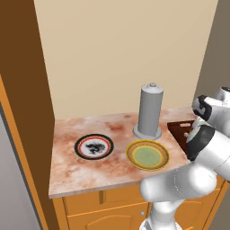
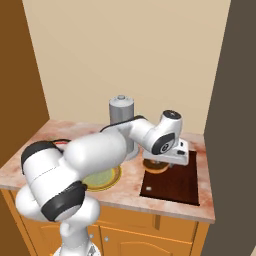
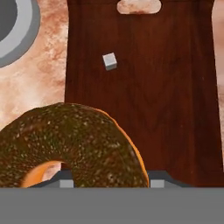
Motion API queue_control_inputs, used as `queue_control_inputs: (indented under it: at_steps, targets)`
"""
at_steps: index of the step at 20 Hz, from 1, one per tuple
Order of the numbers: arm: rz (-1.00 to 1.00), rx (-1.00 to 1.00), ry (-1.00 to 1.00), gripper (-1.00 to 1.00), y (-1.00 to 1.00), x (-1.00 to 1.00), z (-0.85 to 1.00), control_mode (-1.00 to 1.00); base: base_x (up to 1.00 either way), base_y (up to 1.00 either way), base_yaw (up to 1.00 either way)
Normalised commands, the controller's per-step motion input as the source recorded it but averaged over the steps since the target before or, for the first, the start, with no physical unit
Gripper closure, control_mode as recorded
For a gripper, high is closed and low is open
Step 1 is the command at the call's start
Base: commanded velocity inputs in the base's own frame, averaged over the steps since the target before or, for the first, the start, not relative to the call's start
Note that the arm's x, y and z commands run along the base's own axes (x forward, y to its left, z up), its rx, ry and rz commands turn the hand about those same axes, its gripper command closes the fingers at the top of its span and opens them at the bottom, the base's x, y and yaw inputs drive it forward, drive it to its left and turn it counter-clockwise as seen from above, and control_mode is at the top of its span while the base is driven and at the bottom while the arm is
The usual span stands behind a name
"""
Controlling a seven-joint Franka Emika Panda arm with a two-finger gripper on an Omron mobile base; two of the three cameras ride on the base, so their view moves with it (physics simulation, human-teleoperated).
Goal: Move the dessert items from the plates to the tray.
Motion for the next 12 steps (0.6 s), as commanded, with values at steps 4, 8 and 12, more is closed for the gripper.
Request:
queue_control_inputs:
  at_steps: [4, 8, 12]
  targets:
    - [0.0, 0.0, 0.01, 1.0, -0.05, 0.0, -0.38, -1.0, 0.0, 0.0, 0.0]
    - [0.0, 0.0, 0.02, 1.0, -0.09, 0.0, -0.48, -1.0, 0.0, 0.0, 0.0]
    - [0.0, 0.0, 0.01, 1.0, -0.11, 0.0, -0.33, -1.0, 0.0, 0.0, 0.0]
